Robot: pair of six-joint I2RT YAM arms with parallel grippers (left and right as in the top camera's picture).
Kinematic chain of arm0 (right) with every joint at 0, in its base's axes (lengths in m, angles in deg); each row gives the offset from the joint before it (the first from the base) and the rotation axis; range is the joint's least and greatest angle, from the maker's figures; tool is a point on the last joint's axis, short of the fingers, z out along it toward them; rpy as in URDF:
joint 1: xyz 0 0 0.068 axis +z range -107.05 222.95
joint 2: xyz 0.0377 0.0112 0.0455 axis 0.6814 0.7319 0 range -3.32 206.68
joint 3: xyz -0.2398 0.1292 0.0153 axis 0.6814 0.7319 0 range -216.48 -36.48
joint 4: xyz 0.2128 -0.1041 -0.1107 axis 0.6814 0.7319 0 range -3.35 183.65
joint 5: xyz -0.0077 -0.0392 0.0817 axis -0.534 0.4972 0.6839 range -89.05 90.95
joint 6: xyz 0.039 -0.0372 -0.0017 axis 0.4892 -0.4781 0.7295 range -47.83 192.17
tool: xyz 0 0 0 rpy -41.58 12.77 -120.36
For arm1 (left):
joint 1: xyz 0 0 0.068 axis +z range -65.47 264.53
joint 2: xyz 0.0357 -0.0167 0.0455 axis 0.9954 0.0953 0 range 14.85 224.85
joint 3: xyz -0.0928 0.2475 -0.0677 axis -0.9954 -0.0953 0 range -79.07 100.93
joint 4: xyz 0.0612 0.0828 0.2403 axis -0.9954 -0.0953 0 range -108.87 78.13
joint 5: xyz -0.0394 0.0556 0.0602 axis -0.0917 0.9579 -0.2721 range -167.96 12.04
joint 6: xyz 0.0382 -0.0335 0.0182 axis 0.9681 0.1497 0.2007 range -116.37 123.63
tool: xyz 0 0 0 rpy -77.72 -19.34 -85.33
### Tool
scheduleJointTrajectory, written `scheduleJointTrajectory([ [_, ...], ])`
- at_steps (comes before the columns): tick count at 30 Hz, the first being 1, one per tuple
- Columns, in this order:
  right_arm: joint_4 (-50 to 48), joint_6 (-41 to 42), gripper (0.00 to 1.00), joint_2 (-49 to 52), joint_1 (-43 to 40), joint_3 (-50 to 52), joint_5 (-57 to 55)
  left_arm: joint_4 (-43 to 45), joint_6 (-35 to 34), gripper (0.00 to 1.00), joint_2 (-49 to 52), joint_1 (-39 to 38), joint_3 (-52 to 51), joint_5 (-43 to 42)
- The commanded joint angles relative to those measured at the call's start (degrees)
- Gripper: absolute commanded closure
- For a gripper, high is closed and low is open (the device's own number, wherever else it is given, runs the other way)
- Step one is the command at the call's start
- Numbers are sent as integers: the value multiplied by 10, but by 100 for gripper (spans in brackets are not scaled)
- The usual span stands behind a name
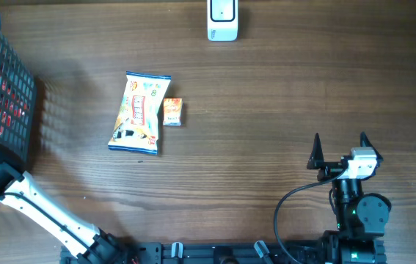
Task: Scan the item barcode
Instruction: 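Lower the left gripper into the basket and grasp the red snack bag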
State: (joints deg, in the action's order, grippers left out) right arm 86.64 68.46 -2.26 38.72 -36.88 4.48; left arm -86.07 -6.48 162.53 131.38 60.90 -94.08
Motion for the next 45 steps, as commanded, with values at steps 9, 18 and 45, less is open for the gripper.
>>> scheduleJointTrajectory([
  [9,-1,8,0,-3,-3,1,-5,-3,24,48,16,-50,-2,-10],
  [18,-1,8,0,-3,-3,1,-5,-16,24,96,16,-52,-2,-10],
  [45,-1,8,0,-3,-3,1,-5,-61,-23,96,-320,-52,-1,-8],
])
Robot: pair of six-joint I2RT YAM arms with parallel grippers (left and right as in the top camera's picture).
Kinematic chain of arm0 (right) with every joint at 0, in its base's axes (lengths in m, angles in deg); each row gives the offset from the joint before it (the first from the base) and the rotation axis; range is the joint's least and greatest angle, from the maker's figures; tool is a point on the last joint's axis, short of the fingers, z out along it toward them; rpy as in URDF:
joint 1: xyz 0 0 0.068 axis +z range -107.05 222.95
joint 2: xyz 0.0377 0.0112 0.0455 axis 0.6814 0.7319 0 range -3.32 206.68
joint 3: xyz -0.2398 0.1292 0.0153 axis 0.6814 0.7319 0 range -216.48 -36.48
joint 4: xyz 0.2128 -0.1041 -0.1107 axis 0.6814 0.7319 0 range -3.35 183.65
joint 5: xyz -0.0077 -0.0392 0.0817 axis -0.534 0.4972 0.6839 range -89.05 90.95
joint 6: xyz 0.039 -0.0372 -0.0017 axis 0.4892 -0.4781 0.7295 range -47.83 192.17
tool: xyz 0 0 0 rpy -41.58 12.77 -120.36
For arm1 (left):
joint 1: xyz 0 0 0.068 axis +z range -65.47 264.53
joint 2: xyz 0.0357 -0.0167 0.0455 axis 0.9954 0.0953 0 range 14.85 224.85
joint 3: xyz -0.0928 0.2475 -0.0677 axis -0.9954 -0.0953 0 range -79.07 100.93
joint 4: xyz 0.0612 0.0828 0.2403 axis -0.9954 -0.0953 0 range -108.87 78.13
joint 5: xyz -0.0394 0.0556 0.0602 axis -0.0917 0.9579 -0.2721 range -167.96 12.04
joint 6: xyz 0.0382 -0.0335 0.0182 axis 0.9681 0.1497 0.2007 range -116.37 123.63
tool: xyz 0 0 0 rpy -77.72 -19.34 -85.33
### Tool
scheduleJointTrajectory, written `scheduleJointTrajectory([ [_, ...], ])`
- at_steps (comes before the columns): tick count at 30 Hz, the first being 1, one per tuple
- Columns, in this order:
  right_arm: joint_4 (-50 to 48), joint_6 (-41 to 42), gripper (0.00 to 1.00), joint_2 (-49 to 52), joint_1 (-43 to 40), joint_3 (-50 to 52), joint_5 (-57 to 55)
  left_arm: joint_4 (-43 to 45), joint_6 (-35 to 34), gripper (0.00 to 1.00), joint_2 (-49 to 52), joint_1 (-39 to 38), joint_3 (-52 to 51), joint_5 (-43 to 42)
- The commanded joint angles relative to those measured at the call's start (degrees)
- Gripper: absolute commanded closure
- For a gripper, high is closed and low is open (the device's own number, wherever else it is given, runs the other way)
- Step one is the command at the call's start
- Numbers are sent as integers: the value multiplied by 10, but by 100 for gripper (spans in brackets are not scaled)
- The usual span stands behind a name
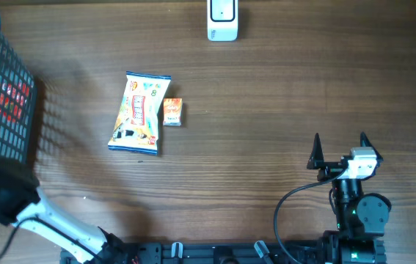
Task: Scan the item barcode
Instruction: 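Lower the left gripper into the basket and grasp the red snack bag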
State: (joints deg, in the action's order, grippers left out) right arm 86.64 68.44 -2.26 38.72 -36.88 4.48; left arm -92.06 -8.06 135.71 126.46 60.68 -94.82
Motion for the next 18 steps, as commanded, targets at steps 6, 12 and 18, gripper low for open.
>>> scheduleJointTrajectory([
  [6,-1,9,0,-3,-3,1,-5,-26,-10,93,-77,-3,0,49],
  [12,-1,9,0,-3,-3,1,-5,-33,-55,20,-47,-3,-56,141],
  [18,-1,9,0,-3,-3,1,-5,16,-73,0,-7,0,-130,168],
])
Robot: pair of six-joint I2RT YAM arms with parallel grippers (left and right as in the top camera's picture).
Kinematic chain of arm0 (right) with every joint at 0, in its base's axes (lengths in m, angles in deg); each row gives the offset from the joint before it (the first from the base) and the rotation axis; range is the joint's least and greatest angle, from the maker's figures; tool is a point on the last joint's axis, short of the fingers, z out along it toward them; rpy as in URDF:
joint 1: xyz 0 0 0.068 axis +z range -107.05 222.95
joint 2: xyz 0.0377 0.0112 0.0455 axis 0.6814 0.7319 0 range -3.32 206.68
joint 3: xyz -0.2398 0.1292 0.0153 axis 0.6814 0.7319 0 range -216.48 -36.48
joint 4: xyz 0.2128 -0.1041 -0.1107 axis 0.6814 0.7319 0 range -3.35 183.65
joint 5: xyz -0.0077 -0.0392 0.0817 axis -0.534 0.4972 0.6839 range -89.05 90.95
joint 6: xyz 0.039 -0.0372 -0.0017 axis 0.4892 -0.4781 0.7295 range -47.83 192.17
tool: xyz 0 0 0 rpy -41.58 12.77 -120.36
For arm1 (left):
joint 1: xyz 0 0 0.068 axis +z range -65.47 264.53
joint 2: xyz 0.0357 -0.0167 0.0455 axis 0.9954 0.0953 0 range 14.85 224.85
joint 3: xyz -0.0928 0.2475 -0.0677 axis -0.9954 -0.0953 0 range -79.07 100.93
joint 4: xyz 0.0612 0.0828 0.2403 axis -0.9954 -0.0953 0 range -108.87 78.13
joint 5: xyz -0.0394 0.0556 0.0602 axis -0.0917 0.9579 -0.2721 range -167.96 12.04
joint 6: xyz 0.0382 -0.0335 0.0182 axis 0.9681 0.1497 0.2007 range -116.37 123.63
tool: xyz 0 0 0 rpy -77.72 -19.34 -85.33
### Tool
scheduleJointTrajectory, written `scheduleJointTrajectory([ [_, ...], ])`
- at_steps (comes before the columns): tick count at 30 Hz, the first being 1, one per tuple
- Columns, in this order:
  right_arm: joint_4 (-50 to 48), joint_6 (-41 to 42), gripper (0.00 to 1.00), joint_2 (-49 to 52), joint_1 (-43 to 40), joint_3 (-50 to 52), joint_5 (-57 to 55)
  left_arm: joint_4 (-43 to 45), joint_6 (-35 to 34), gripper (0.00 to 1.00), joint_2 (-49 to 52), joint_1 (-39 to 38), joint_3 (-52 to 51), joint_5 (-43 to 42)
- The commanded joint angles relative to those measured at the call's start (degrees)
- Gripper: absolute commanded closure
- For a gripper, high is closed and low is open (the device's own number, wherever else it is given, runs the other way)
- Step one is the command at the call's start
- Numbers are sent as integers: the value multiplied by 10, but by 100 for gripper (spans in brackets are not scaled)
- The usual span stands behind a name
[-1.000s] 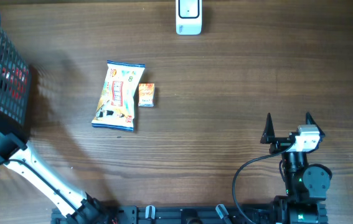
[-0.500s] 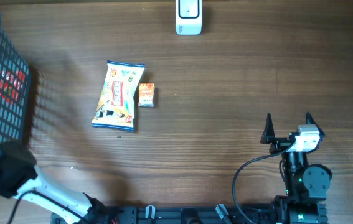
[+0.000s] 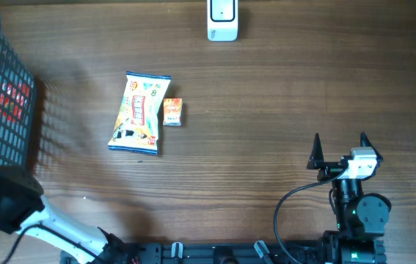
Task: Scan the item barcode
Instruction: 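Lower the left gripper into the basket and grasp the red snack bag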
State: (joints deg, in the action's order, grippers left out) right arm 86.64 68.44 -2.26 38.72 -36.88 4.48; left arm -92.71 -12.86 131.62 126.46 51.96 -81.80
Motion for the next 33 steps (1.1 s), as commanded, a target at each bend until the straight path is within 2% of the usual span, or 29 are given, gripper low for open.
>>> scheduleJointTrajectory([
  [1,-1,9,0,-3,-3,1,-5,34,-38,0,42,1,-52,42],
  [4,-1,9,0,-3,-3,1,-5,81,-72,0,67,5,-79,44],
  [12,-1,9,0,-3,-3,1,-5,159,-75,0,120,2,-107,39],
  [24,-1,9,0,-3,-3,1,-5,219,-83,0,222,2,-112,-3],
  [33,-1,9,0,-3,-3,1,-5,276,-82,0,250,0,-112,-47],
])
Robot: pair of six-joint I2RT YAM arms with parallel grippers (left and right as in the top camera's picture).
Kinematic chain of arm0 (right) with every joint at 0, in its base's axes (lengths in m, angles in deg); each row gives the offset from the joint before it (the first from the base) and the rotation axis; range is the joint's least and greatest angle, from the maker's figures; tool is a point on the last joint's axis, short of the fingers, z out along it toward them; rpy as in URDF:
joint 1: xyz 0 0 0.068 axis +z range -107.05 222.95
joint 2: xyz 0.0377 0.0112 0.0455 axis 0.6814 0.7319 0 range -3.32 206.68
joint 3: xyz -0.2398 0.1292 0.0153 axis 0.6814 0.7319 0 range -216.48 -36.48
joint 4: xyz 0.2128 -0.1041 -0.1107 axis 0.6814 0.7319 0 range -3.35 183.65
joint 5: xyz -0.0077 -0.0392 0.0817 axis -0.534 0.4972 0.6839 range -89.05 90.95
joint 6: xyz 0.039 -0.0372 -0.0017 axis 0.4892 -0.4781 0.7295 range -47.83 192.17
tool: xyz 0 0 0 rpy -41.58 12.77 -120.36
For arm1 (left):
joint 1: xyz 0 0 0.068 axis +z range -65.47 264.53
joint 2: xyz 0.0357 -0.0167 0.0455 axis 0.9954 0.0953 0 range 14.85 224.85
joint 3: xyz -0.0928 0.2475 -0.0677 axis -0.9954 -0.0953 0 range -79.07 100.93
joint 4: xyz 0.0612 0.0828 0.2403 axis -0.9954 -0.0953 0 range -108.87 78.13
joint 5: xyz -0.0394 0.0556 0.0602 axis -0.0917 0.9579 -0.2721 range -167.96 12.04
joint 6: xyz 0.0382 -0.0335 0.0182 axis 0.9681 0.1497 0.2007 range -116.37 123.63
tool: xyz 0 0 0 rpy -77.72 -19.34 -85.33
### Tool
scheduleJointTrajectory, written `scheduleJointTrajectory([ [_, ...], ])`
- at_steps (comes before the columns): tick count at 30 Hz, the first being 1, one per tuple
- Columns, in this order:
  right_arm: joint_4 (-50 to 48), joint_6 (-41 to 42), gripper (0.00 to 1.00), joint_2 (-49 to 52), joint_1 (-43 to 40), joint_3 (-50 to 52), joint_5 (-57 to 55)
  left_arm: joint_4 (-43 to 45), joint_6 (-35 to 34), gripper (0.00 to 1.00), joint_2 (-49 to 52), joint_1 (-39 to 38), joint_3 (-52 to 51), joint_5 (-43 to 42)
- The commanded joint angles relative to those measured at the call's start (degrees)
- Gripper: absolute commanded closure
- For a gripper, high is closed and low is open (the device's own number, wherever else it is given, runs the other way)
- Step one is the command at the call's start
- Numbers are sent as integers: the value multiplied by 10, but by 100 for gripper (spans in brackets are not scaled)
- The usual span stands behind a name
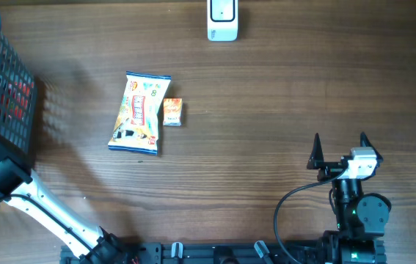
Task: Scan the item barcode
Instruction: 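Lower the left gripper into the basket and grasp the red snack bag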
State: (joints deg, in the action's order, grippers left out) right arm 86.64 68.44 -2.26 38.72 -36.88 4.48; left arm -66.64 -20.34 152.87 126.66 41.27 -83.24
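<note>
A colourful snack bag [140, 112] lies flat on the wooden table, left of centre. A small orange box [172, 111] sits right beside it. The white scanner [222, 20] stands at the far edge. My right gripper [340, 148] rests open at the near right, far from the items, with nothing between its fingers. My left arm's dark wrist is at the left edge against the black wire basket [9, 95]. Its fingers are hidden there.
Red packets show through the mesh of the wire basket at the far left. The left arm's white link [53, 216] runs diagonally from the near edge toward the basket. A black cable [288, 205] loops beside the right arm's base.
My left wrist has moved up and back toward the basket's near side, and the basket wall has shifted slightly. The items, the scanner and my right arm have not moved.
At first my left wrist sat at the basket's near corner. It then stood larger and lower at the left edge, clear of the basket, and stayed there a moment later. Now it is back against the basket. The bag, box and right gripper stayed put throughout.
</note>
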Motion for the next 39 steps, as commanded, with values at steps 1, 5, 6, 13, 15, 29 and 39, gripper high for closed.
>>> scheduleJointTrajectory([
  [1,-1,9,0,-3,-3,1,-5,19,-7,0,39,-3,-5,-33],
  [5,-1,9,0,-3,-3,1,-5,42,-7,4,49,-2,-5,-33],
  [6,-1,9,0,-3,-3,1,-5,49,-7,4,51,-2,-5,-34],
  [13,-1,8,0,-3,-3,1,-5,97,-3,19,53,-2,-5,-151],
  [15,-1,9,0,-3,-3,1,-5,103,-3,36,53,-3,-5,-172],
  [29,-1,9,0,-3,-3,1,-5,85,-3,18,54,-7,-5,-179],
  [39,-1,9,0,-2,-3,1,-5,89,14,55,87,-23,-5,-176],
])
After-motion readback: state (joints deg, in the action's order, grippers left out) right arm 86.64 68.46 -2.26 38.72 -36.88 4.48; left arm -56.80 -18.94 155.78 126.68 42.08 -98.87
